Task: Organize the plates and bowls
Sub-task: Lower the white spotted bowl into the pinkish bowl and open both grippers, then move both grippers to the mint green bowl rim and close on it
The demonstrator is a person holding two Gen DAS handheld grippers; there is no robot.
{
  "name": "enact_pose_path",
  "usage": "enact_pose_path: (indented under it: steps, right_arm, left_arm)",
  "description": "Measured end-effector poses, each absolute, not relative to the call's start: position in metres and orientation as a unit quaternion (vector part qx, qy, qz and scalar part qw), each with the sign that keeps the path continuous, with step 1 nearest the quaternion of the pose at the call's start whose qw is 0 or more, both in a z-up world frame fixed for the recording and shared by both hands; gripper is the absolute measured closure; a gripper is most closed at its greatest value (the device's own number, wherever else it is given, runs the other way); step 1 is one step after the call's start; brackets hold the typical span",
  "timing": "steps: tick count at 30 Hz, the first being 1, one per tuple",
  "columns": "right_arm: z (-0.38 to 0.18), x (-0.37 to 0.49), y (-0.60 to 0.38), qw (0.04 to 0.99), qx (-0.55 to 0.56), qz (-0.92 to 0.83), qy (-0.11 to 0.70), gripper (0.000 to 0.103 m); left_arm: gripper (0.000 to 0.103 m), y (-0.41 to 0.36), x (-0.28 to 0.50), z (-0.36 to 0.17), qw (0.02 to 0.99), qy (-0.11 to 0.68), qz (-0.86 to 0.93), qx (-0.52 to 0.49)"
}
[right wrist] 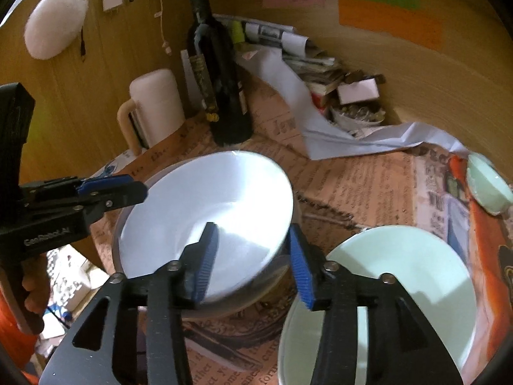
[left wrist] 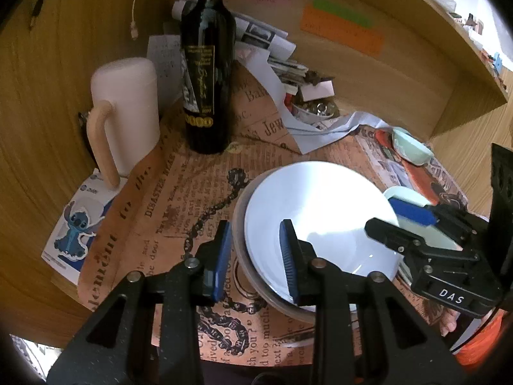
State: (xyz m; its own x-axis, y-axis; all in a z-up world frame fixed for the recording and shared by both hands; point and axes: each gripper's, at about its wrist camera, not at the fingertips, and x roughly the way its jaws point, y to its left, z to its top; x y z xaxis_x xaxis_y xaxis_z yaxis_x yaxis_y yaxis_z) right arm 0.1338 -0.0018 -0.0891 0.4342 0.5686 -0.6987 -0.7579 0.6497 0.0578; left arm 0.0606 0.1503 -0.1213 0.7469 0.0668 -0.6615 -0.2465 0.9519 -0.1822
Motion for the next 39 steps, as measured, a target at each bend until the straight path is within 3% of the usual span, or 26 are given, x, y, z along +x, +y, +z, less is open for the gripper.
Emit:
enact_pose_path:
  steps: [2,3,8,18,34,39]
  right_arm:
    - [-0.082,0.131,-0.006,0.854,-0.131,0.384,0.326,0.039]
    - [-0.078,0.131,-0.008,0.858,-0.131,0.382,0.318,0.037]
    - [-0.064,0.14,-0.026,0.868,-0.107,0.375,0.309,0.037]
    - [-0.031,0.195,-0.107,0.914,-0.052,0.274,0.295,0.037]
    - [-0.063,0.35,-0.22,0.922,0.045,0.089,0.373,0.037]
    - [-0.087,0.394,-0.232,0.905,0.078,0.06,0.413,0.049]
  left_arm:
    - [0.07,0.15,0.058,-0.116,0.928,0.338,0.083,-0.13]
    - [0.068,0.149,0.056,-0.112,0.93,0.333,0.081,-0.131]
    - [0.052,0.139,0.049,-0.088,0.946,0.292,0.069,-0.126]
    - [0.032,0.104,0.064,-0.051,0.968,0.229,0.043,-0.096]
    - [0.029,0.065,0.151,-0.055,0.957,0.279,0.016,-0.075]
    - [0.029,0.058,0.171,-0.058,0.952,0.296,0.012,-0.069]
